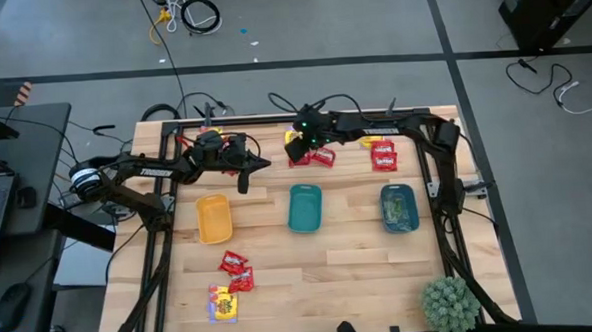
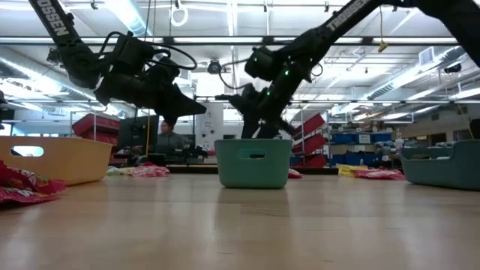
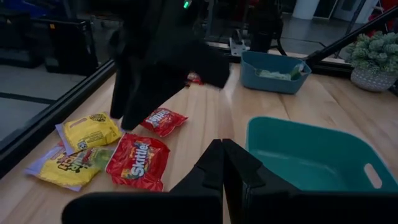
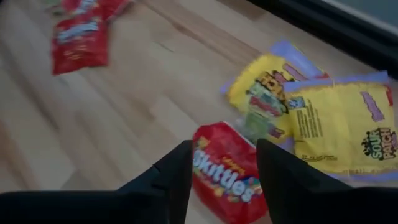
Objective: Sort candy
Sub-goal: Put the green transparent candy into the blue bin
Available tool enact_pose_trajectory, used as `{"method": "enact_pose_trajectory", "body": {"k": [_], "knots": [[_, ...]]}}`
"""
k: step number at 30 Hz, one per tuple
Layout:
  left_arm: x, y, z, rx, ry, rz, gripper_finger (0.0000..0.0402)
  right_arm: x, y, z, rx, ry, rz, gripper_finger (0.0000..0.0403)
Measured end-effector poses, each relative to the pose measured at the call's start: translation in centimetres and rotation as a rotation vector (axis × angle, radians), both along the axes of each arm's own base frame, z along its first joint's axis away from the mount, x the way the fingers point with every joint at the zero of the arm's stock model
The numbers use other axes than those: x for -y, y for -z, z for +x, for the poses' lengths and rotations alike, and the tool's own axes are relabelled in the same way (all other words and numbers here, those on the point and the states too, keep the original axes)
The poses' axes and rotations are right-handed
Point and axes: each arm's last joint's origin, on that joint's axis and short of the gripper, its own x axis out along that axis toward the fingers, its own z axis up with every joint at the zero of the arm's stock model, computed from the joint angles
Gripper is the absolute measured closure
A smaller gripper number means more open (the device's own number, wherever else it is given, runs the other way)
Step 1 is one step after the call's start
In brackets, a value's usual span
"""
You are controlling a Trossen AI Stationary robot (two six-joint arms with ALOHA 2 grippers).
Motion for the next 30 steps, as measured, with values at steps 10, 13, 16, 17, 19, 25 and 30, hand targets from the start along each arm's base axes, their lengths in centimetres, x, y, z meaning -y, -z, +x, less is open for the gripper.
{"method": "enact_pose_trajectory", "body": {"k": [10, 13, 16, 17, 19, 25, 30], "knots": [[0.0, 0.0, 0.0, -0.003, 0.000, -0.002, 0.0401, 2.1, 2.0, -0.1, -0.001, 0.087, -0.006, 0.0229], [0.0, 0.0, 0.0, -0.003, 0.000, -0.002, 0.0401, 2.7, 2.8, -0.2, -0.006, 0.098, -0.001, 0.0229], [0.0, 0.1, 0.0, -0.007, 0.000, -0.004, 0.0401, 3.1, 3.7, -0.3, -0.018, 0.091, 0.028, 0.0229], [0.0, 0.1, 0.0, -0.010, -0.001, -0.006, 0.0401, 3.2, 3.9, -0.3, -0.016, 0.092, 0.028, 0.0230], [0.0, 0.1, 0.0, -0.012, -0.002, -0.006, 0.0401, 3.4, 4.2, -0.4, -0.030, 0.094, 0.034, 0.0231], [0.0, 0.2, 0.0, -0.019, -0.002, 0.006, 0.0401, 3.7, 4.3, -0.6, -0.031, 0.082, 0.032, 0.0248], [0.0, 0.3, 0.0, -0.024, -0.002, 0.003, 0.0401, 3.7, 4.4, -0.8, -0.051, 0.058, 0.047, 0.0285]]}}
